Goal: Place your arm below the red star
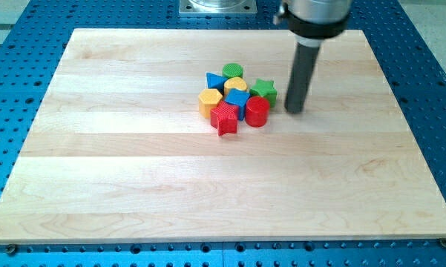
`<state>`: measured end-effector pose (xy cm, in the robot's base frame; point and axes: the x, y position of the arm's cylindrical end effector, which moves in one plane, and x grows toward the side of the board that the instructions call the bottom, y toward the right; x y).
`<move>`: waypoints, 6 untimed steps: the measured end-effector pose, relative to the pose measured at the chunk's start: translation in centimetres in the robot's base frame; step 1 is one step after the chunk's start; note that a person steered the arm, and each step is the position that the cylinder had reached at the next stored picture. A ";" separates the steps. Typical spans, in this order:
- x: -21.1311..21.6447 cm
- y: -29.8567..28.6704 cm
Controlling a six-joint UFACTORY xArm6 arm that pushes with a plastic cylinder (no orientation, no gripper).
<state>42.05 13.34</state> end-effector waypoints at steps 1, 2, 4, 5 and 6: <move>4.6 -1.6; 5.3 -7.3; 5.1 -16.5; 6.2 -18.2; 7.5 -13.6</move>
